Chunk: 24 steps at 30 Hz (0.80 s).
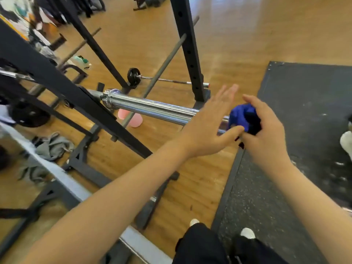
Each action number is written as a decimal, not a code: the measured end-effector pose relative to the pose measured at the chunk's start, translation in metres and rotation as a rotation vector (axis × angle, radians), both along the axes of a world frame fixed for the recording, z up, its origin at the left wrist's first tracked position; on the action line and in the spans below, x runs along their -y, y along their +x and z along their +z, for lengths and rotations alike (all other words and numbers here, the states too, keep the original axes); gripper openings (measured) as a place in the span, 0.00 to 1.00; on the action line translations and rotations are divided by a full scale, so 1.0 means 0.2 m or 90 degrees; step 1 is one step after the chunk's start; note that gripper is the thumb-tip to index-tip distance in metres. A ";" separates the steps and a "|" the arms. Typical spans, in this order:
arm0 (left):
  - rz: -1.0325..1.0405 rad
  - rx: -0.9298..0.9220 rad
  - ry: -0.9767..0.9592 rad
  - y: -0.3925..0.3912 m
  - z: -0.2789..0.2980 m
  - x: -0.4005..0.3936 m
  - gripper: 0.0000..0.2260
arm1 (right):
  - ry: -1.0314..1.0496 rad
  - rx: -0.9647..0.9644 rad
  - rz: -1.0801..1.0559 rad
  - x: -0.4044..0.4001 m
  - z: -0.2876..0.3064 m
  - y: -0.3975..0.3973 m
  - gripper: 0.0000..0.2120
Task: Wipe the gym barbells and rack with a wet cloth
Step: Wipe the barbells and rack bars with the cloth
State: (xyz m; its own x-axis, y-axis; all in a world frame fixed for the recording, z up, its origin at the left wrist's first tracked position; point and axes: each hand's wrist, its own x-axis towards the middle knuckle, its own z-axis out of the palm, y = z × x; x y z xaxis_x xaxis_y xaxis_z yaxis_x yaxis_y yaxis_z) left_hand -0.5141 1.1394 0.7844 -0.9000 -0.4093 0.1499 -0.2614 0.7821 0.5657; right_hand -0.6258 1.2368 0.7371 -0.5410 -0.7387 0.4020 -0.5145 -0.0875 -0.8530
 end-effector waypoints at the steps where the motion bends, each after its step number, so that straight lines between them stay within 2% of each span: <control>1: -0.032 0.043 -0.155 0.00 0.00 0.06 0.36 | 0.009 0.017 -0.037 -0.02 -0.04 -0.03 0.29; 3: -0.057 0.178 -0.374 -0.02 -0.02 0.17 0.43 | 0.029 0.052 -0.081 -0.03 -0.11 -0.07 0.26; 5: -0.063 0.303 -0.451 -0.02 -0.06 0.25 0.46 | 0.030 0.086 -0.073 -0.02 -0.15 -0.07 0.24; 6: -0.073 0.319 -0.452 -0.03 -0.09 0.27 0.47 | 0.023 0.083 -0.066 0.00 -0.16 -0.06 0.23; 10: -0.074 0.244 -0.422 -0.04 -0.20 0.29 0.47 | -0.001 0.026 -0.061 0.05 -0.21 0.01 0.21; 14: -0.044 0.145 -0.493 -0.04 -0.26 0.31 0.42 | 0.002 -0.030 -0.008 -0.02 -0.27 0.09 0.22; 19: -0.047 0.100 -0.543 -0.04 -0.30 0.34 0.42 | -0.046 -0.017 -0.105 0.04 -0.23 0.03 0.23; 24: -0.047 0.059 -0.542 -0.04 -0.31 0.34 0.38 | -0.072 -0.005 -0.082 0.01 -0.27 0.21 0.23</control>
